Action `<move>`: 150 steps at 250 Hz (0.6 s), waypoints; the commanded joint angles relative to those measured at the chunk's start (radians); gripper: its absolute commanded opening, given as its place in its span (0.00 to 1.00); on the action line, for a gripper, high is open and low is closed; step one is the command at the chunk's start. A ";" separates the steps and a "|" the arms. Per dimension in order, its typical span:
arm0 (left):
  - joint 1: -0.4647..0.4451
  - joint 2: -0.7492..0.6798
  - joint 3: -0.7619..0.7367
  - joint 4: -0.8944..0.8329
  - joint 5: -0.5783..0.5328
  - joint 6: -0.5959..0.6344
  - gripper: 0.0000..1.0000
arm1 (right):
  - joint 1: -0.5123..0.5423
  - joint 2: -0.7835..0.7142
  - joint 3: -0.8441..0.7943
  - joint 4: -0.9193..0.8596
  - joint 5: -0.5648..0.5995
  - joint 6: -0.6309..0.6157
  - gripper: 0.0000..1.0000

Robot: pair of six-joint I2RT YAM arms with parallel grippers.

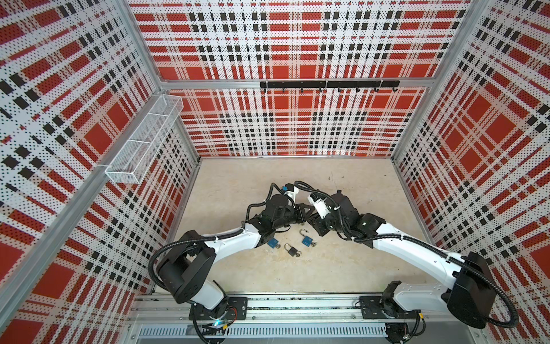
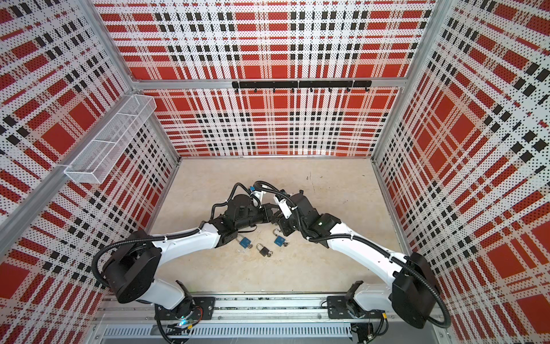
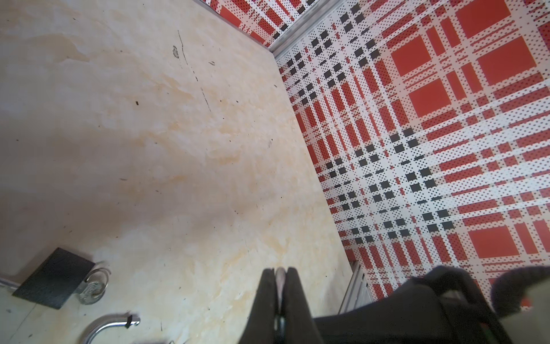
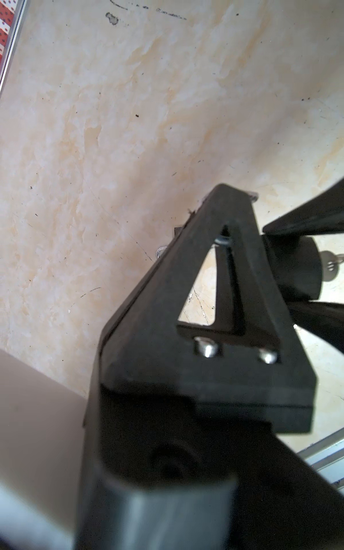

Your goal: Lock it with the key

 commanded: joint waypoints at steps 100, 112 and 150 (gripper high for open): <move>-0.005 0.002 0.028 0.113 -0.141 -0.080 0.00 | -0.058 -0.214 -0.078 0.194 -0.112 0.059 0.65; -0.007 -0.006 0.028 0.119 -0.164 -0.088 0.00 | -0.102 -0.245 -0.095 0.211 -0.165 0.073 0.65; -0.008 -0.033 0.022 0.130 -0.212 -0.126 0.00 | -0.248 -0.329 -0.156 0.284 -0.379 0.121 0.66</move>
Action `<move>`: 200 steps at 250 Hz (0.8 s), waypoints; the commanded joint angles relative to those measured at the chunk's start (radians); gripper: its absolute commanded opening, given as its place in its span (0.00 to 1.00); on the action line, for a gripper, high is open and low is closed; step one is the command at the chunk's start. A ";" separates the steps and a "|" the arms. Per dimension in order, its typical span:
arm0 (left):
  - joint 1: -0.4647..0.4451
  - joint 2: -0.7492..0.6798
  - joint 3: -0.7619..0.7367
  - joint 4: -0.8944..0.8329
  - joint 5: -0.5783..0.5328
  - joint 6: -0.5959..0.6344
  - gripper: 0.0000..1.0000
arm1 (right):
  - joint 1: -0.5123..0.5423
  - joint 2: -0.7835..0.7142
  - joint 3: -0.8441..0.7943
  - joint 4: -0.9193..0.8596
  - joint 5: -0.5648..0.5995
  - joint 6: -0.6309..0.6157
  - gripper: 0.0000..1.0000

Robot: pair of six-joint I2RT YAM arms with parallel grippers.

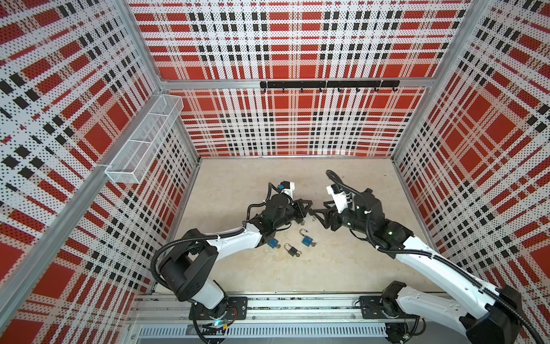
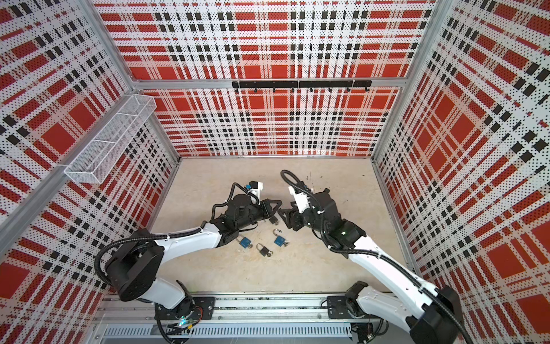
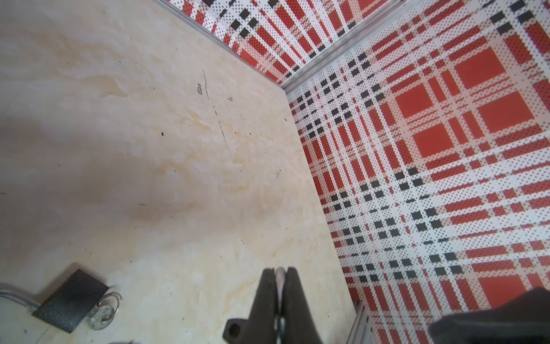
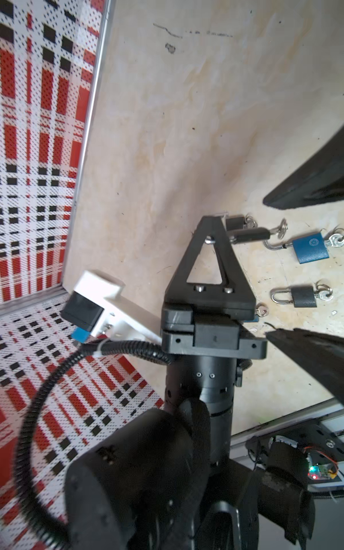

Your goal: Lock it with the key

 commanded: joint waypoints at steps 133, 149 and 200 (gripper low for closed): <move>-0.025 -0.164 -0.005 0.068 -0.140 -0.173 0.00 | -0.243 0.018 -0.168 0.480 -0.458 0.229 0.62; -0.029 -0.167 -0.002 0.067 -0.144 -0.194 0.00 | -0.219 0.017 -0.166 0.469 -0.430 0.184 0.62; -0.049 -0.168 0.020 0.061 -0.164 -0.234 0.00 | -0.141 0.014 -0.150 0.405 -0.313 0.055 0.61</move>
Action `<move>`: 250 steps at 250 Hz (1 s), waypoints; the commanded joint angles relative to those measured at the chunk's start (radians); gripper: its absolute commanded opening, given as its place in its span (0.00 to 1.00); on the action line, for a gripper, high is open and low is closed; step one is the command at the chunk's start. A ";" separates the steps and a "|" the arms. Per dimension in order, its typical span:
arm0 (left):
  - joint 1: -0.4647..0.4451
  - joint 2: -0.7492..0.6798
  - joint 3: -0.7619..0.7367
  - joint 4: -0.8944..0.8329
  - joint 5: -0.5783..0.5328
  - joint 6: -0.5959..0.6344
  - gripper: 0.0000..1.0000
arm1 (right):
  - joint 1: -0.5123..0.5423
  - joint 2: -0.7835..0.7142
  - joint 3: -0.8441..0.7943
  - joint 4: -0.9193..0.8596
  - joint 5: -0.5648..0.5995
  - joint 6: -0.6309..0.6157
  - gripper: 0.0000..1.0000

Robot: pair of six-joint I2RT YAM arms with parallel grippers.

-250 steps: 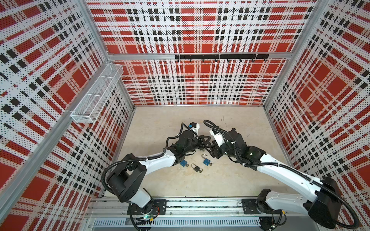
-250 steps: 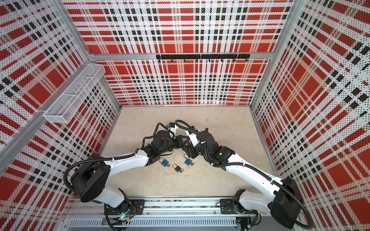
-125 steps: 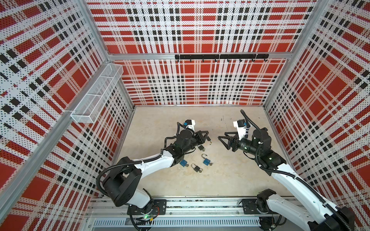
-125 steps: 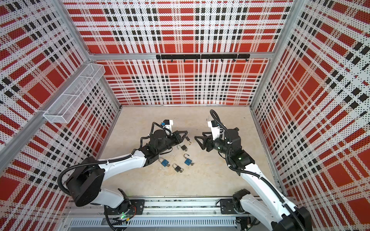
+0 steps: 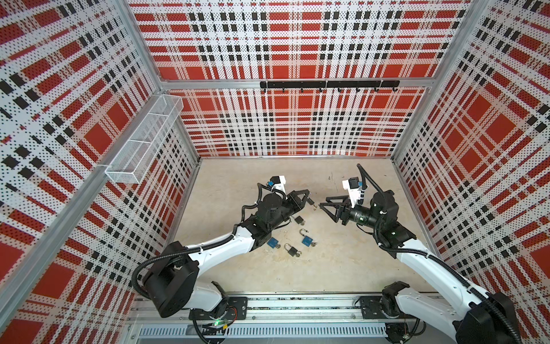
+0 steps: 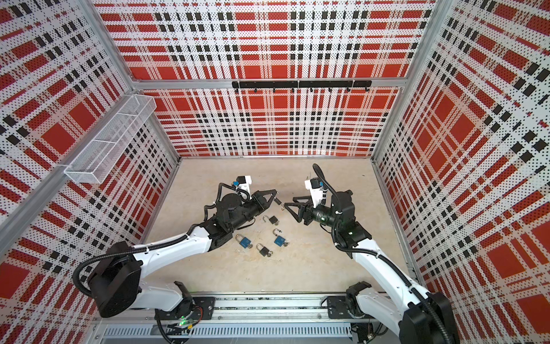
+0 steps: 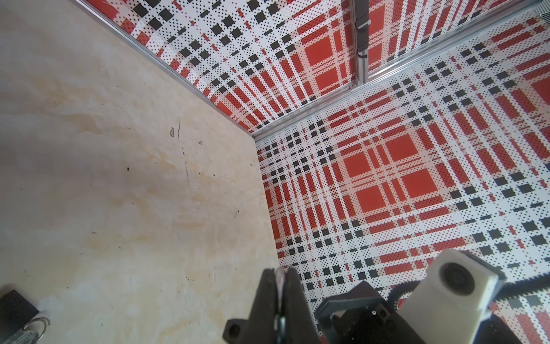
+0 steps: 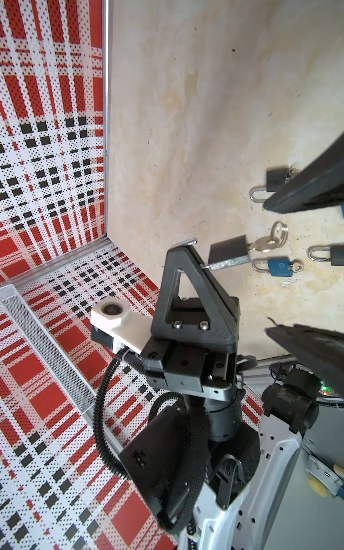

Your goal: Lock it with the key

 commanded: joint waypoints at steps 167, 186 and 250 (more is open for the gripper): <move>-0.040 -0.028 0.066 -0.023 -0.043 -0.120 0.00 | 0.111 0.069 0.065 -0.014 0.198 -0.258 0.41; -0.042 -0.028 0.067 -0.022 -0.042 -0.124 0.00 | 0.115 0.076 0.070 -0.009 0.203 -0.259 0.40; -0.051 -0.021 0.077 -0.023 -0.040 -0.134 0.00 | 0.127 0.110 0.090 0.011 0.211 -0.261 0.36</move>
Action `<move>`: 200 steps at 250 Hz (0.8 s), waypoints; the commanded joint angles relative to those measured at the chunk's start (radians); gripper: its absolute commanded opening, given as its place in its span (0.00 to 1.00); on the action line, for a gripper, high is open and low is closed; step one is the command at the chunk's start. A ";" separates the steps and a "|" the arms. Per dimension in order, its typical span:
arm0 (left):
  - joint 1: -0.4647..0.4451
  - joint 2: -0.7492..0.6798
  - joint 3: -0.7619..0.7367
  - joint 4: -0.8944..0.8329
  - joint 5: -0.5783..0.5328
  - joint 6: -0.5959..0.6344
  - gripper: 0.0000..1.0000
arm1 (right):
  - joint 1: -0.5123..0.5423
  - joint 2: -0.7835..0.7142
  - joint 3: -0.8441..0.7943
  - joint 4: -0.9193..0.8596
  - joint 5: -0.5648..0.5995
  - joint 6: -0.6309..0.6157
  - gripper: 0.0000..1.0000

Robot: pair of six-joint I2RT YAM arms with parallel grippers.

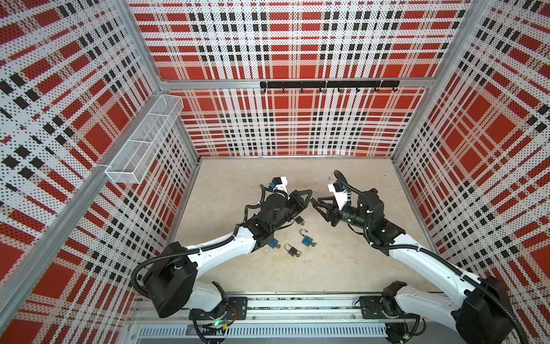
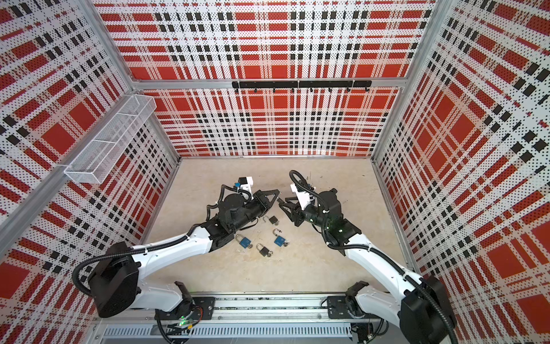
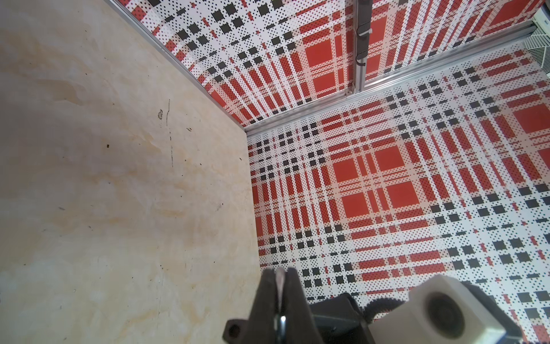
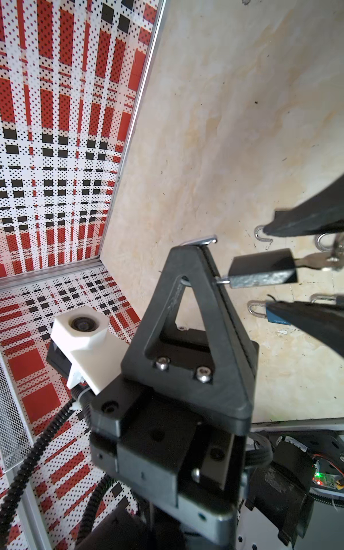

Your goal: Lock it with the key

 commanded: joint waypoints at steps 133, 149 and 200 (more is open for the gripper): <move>-0.020 -0.024 0.041 0.011 -0.021 -0.027 0.00 | 0.016 0.033 0.042 0.067 0.030 -0.022 0.27; -0.021 -0.027 0.037 0.011 -0.024 -0.026 0.00 | 0.016 0.032 0.043 0.069 0.028 -0.022 0.28; -0.020 -0.026 0.028 0.011 -0.031 -0.032 0.00 | 0.016 0.026 0.046 0.067 0.035 -0.021 0.23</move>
